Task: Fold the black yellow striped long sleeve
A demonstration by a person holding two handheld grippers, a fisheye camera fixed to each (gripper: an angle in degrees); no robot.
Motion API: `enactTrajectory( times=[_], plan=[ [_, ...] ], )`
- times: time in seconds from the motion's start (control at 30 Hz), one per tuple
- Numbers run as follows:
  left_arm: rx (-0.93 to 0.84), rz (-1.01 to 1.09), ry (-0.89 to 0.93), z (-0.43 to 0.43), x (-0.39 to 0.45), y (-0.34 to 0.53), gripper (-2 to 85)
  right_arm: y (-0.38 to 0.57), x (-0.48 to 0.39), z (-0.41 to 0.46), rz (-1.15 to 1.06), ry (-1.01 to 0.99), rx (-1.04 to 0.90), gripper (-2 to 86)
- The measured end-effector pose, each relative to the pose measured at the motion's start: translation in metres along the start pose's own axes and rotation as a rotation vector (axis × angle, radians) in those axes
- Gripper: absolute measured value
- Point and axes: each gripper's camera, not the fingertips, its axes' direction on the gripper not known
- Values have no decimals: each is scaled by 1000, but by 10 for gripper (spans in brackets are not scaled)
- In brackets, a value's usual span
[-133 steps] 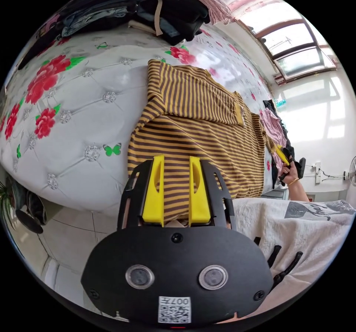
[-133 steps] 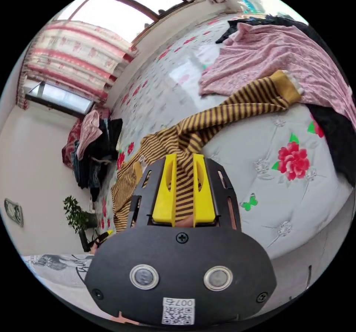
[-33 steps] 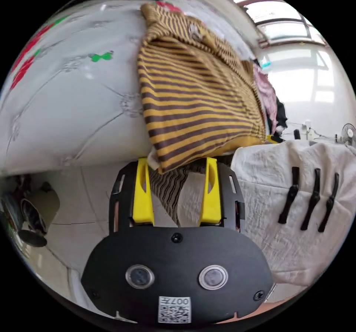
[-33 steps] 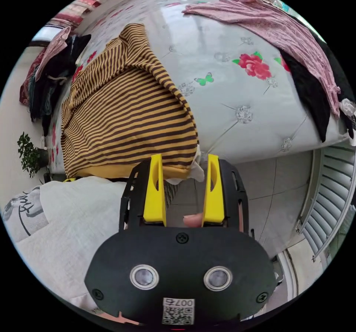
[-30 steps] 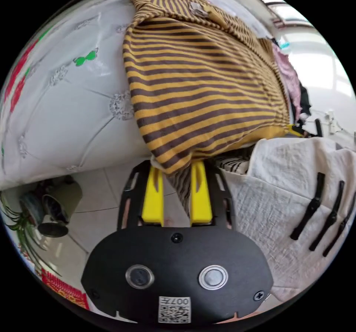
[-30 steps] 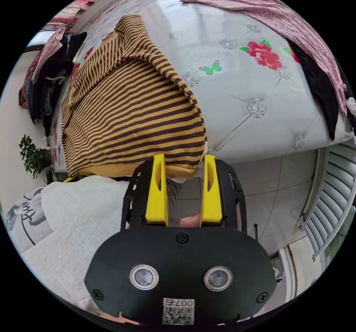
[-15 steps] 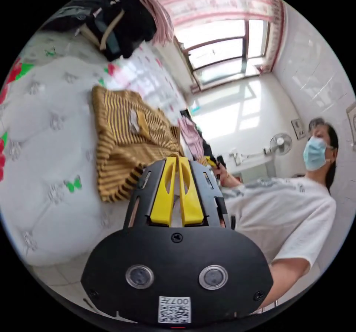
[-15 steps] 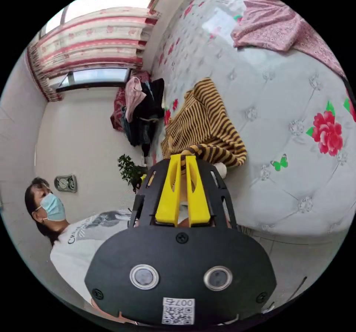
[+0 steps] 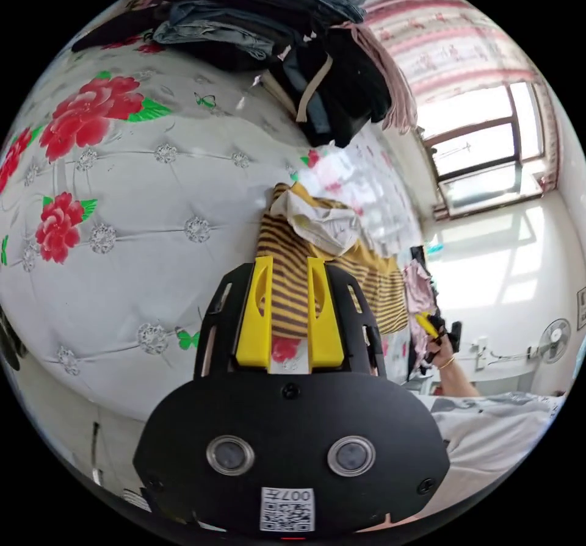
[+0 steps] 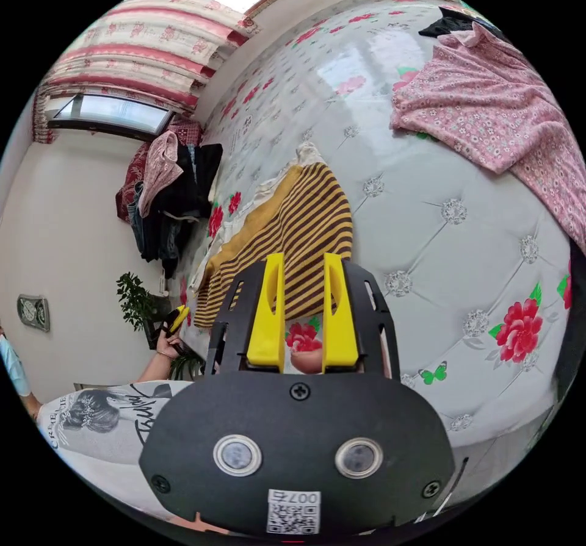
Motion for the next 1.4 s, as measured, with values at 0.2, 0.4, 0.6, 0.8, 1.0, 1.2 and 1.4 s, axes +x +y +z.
enactTrajectory(
  times=[0.2, 0.4, 0.6, 0.8, 1.0, 1.2, 1.4],
  plan=[
    [-59, 316, -237, 61, 84, -39, 150, -18, 14, 32, -46, 175, -76, 82],
    [-276, 364, -529, 146, 121, -121, 46, -36, 34, 59, 0, 189, -125, 85],
    [-121, -156, -190, 113, 51, -199, 26, -26, 60, 50, 79, 168, -73, 88],
    [0, -47, -217, 78, 69, -164, 48, 19, 100, 30, 262, 70, 38, 98],
    [-5, -189, -193, 40, 6, -106, 63, 59, 143, 51, 447, -185, 92, 105],
    [10, -281, 5, 19, -16, -46, 70, 47, 140, 76, 503, -213, 196, 103],
    [-21, -318, 74, 9, -16, 9, 80, 0, 70, 93, 325, -285, 174, 90]
  ],
)
